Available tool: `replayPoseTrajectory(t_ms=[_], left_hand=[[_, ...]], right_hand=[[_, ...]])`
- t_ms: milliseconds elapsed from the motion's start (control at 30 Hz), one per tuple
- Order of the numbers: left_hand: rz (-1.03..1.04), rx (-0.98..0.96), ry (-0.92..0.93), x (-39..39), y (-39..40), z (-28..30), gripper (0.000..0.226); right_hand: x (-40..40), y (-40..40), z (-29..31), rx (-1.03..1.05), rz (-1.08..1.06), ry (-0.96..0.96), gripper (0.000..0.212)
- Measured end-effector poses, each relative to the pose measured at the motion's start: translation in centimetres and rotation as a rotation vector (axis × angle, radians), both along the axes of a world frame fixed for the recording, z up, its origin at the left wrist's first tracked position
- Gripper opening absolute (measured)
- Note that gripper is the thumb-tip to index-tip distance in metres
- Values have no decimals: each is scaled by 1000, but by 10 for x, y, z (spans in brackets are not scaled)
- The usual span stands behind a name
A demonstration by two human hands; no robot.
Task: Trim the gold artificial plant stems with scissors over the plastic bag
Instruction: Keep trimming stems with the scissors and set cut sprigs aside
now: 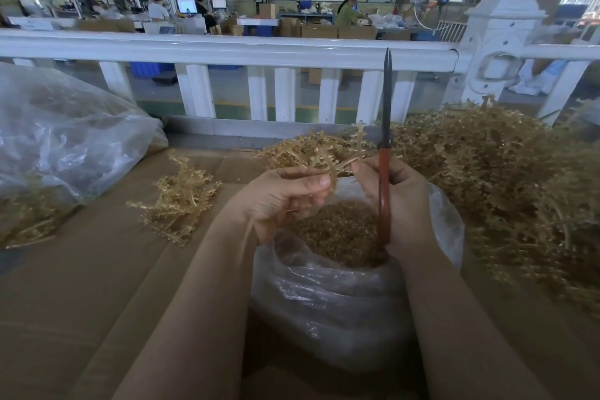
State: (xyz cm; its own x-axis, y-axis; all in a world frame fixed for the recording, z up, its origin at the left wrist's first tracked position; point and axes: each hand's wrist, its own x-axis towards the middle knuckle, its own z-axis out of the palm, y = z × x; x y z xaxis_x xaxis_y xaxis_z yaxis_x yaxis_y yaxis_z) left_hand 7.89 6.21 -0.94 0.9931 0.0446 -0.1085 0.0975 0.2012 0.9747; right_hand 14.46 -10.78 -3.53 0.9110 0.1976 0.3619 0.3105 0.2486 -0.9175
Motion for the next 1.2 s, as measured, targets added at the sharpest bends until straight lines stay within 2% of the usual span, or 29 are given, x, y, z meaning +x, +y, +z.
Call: replayPoseTrajectory(t_ms=[133,267,367,633,867,1200], left_hand=[[-23,54,-7,2,-2,-1,28],[-13,1,-34,4,-3,-2,11],[113,-67,-107,5,-2,1,15],[331,-173,-253,6,6,4,19],[358,-215,-314,7,6,4,6],[399,-182,-377,6,5,3,14]], right_hand=[[2,3,-2,-33,-17,-24,12],[4,5,-4,-54,-62,-32,10],[6,5,-6,-87,-111,-47,32],[4,8,-10,-576,-170,-109,67],[3,7,-12,-767,-203,-215,66],[-1,7,-10,-818,-241,-348,56]])
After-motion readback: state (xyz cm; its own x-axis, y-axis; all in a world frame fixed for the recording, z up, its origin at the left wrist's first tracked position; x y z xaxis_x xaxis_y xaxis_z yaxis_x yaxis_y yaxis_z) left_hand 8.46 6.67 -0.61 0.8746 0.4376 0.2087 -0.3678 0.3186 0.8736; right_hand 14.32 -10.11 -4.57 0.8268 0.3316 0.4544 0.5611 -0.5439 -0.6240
